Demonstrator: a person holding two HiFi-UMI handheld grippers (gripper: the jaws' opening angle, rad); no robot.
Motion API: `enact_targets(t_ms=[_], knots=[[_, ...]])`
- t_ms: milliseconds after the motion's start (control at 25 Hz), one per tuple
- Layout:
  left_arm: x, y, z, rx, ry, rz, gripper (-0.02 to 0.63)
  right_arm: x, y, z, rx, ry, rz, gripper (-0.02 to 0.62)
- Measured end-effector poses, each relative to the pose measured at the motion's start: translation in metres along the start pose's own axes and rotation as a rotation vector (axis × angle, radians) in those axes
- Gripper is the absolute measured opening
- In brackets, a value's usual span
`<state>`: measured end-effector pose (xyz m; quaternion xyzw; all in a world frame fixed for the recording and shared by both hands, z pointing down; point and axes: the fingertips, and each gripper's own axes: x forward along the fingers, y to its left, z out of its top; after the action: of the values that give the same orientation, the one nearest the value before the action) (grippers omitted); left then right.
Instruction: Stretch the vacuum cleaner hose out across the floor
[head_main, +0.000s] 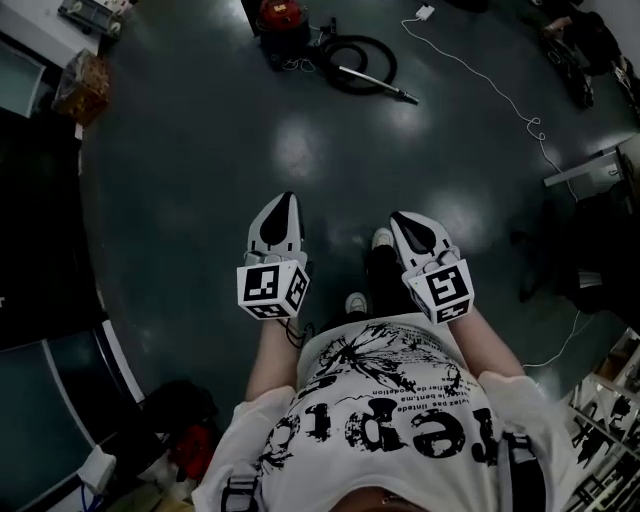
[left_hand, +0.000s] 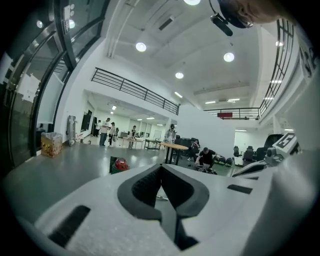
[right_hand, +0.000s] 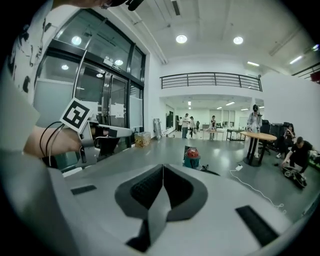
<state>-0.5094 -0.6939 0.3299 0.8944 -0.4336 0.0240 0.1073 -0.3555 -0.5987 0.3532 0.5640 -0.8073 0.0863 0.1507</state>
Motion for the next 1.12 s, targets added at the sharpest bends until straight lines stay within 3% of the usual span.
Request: enact_targets(t_ms=[240, 440, 600, 880, 1120], knots=[[0.125, 0.038, 0.006, 0.016, 0.039, 0.023, 0.005, 0.105, -0.09, 0.014, 0.018, -0.003, 0.039, 0.006], [0.264, 0.07, 0.06, 0.046, 0.026, 0.004, 0.005, 0.209, -0.196, 0.064, 0.023, -0.025, 0.053, 0.006], [0.338, 0.098, 0.091, 0.051, 0.0, 0.019, 0.005, 0.27, -0.249, 0.092, -0.025, -0.015, 0.084, 0.006], [0.466, 0.17, 0.1, 0.05, 0.03, -0.006, 0.005, 0.387, -0.316, 0.111, 0.022, 0.023, 0.056, 0.006], [0.622, 0.248, 0.101, 0.012, 0.105, -0.119, 0.005, 0.517, -0.388, 0.135, 0.078, 0.079, -0.051, 0.006]])
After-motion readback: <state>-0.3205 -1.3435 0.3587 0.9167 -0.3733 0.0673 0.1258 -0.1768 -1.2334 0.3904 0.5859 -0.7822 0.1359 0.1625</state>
